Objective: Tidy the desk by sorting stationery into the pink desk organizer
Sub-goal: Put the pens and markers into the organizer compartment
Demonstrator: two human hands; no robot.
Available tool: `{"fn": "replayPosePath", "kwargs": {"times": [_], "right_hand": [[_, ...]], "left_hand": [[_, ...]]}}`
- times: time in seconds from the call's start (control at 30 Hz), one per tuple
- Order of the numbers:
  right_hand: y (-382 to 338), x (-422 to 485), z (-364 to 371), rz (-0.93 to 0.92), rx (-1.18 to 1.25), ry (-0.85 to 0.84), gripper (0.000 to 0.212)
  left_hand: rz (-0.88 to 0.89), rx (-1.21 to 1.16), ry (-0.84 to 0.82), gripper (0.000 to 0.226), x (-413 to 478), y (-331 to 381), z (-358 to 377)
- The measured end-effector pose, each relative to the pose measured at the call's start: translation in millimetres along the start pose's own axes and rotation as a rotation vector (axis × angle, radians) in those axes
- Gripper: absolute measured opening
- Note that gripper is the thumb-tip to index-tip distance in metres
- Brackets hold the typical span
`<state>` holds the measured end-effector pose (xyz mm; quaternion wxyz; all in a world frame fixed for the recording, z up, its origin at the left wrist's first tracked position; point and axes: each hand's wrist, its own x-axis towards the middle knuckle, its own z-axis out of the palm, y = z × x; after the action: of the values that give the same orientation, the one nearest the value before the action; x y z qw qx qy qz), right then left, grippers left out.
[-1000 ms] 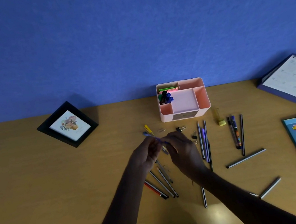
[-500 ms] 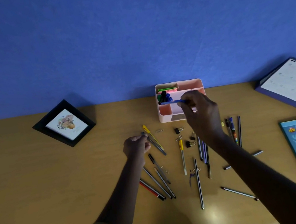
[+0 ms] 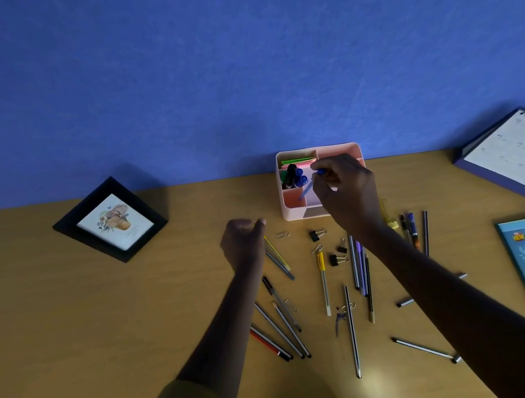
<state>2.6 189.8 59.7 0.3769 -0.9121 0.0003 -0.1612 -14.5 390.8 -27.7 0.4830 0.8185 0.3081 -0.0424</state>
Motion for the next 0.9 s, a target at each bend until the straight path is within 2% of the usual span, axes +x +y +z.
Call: {"fn": "replayPosePath", "kwargs": {"times": [0.17,0.27,0.47,0.67,0.8,0.9], "right_hand": [[4.3,0.8,2.3,0.018,-0.004,-0.026,0.025],[5.4,-0.7,10.4,0.059,-0.024,-0.066,0.027],[12.4,-13.2,21.2,0.015,-0.123,-0.127,0.02],[16.6,-22.6,25.5,0.03,-0.166,-0.235,0.028],[18.4,-22.3,23.9,0.058,-0.102,-0.246,0.034],[20.0,-16.9,22.2,0.038,-0.023,-0.159,0.023]], "left_hand": [[0.205,-0.041,-0.024,0.027,1.5,41.4,6.9],[0.195,-0.084,-0.042,0.023,7.1,53.0,11.3],[0.185,-0.122,-0.067,0.016,10.9,55.7,13.0],[0.217,-0.122,-0.09,0.014,9.4,53.7,10.7],[0.241,-0.108,-0.1,0.016,10.7,55.7,10.0],[0.273,-0.101,-0.102,0.017,13.2,57.3,10.2]]}}
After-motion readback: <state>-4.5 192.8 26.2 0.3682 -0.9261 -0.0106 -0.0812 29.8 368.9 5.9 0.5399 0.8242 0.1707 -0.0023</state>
